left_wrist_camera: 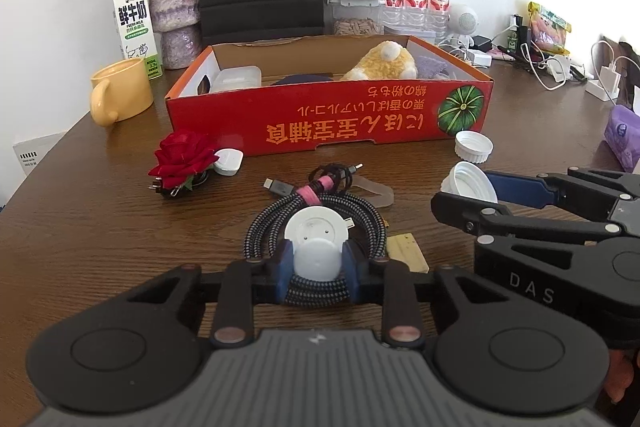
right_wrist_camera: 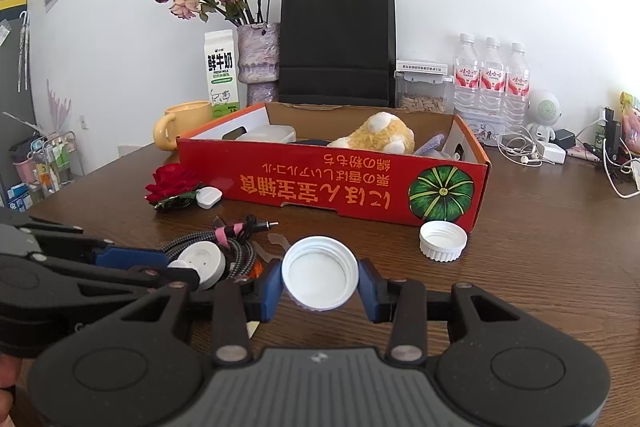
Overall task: Organize objects
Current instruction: 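Grasp a white bottle cap with the right gripper while the left gripper grasps another white cap, then carry both white caps over the cardboard box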
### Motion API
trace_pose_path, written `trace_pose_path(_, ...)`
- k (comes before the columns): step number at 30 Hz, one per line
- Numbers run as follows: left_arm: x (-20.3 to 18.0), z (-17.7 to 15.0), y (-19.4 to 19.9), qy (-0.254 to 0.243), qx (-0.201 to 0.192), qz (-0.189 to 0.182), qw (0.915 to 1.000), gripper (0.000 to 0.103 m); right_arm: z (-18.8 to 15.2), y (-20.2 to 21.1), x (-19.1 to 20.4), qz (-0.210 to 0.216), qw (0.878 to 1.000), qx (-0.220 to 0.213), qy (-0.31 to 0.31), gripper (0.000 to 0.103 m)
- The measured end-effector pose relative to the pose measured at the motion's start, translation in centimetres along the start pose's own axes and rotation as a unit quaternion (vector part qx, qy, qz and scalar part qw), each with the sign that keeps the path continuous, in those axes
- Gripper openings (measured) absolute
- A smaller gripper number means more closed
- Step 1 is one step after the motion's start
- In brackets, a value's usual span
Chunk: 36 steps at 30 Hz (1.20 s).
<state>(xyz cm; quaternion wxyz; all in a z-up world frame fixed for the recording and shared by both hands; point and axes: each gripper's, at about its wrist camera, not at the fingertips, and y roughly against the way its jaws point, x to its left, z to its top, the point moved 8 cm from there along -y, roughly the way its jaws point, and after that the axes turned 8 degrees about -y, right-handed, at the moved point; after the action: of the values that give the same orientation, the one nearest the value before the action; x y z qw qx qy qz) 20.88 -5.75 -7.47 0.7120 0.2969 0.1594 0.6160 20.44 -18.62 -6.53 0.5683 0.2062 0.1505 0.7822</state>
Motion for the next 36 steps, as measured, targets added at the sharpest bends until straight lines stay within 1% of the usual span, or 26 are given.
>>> trace_pose_path(4,0.1,0.1,0.4,0.005,-0.005,-0.001,1.0000,0.027,0.0,0.0,0.0,0.000,1.000,0.000,0.000,0.039)
trace_pose_path(10,0.7,0.9,1.6,0.011,-0.025,0.004,0.9996,0.027,0.0,0.2,0.1,-0.003,1.000,-0.005,0.001,0.039)
trace_pose_path(21,1.8,2.4,3.3,0.019,-0.055,0.012,0.9982,0.027,1.3,1.1,0.7,-0.002,1.000,-0.021,0.006,0.039)
trace_pose_path(26,2.6,3.6,3.4,0.024,-0.068,0.017,0.9973,0.027,2.5,1.1,1.2,0.002,0.999,-0.033,0.013,0.039)
trace_pose_path(36,4.1,7.3,2.5,0.029,-0.096,0.023,0.9947,0.027,5.8,-0.2,1.5,0.001,0.998,-0.060,0.021,0.039)
